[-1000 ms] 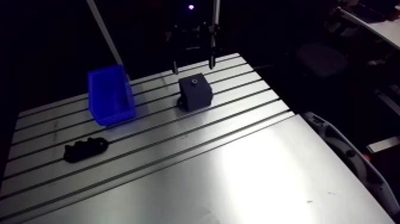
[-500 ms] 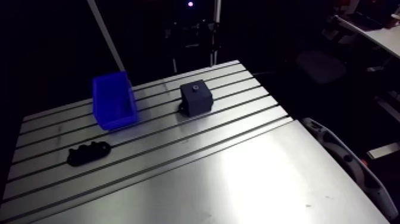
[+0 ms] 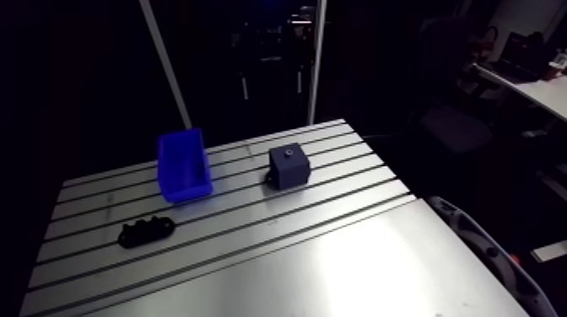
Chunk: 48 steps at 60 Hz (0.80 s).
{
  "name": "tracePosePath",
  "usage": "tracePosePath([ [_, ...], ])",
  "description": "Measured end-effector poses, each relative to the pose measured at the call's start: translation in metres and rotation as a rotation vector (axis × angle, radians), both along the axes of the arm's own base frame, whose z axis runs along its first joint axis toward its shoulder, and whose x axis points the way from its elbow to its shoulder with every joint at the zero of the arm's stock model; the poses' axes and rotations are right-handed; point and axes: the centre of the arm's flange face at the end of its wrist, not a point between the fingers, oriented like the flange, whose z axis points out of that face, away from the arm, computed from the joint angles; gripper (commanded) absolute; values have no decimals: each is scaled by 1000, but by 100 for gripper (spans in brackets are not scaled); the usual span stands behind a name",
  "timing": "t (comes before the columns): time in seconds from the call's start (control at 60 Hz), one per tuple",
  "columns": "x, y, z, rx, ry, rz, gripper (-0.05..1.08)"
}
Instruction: Pick up the M10 bolt and insert it into the hole until fully seated.
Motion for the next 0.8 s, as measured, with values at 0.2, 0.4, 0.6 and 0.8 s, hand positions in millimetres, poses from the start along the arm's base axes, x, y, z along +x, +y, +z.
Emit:
tracePosePath([
  [0.2, 9, -25, 27, -2, 6, 44, 1],
  [0.4, 18, -51, 53, -4, 20, 86, 1],
  [0.6, 27, -77, 80, -5, 48, 113, 1],
  [0.8, 33, -106, 103, -6, 81, 129, 1],
])
